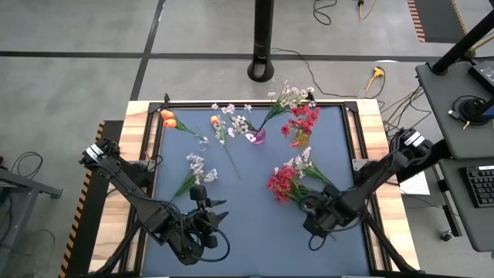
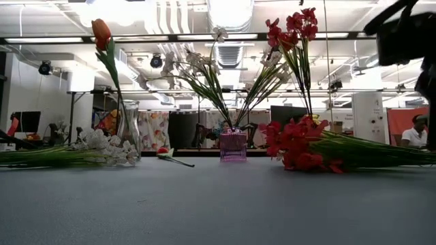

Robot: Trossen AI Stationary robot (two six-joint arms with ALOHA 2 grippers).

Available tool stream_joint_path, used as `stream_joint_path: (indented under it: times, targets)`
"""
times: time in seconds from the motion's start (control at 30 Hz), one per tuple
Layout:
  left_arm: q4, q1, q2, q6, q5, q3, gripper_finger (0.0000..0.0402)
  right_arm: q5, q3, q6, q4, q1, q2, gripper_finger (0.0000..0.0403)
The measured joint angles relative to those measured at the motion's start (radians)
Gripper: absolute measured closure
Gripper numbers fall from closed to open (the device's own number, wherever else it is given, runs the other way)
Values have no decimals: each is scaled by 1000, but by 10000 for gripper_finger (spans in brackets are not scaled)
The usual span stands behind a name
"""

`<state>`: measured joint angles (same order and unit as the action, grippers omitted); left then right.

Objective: Sort flowers into vase by color
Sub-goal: Put the red flowers into the yellow vase

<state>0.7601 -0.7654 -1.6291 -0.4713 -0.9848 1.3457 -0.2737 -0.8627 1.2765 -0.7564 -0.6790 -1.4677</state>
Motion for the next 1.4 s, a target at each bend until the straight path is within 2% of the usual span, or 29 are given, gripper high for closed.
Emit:
stream_joint_path:
  times: [0.2,0.4,0.7,0.97,1.4]
  targets:
    - [0,0,0,0,0,0,249,14,-1,-62,40,66,-47,149]
    - [0,1,0,0,0,0,249,27,-1,-84,38,106,-77,180]
    - [1,1,0,0,0,-8,249,78,-6,-64,49,128,-129,285]
    - [-3,2,0,-2,0,-34,249,106,1,-38,41,128,-81,381]
    - [-12,2,0,-4,0,-34,249,93,0,-57,46,120,102,378]
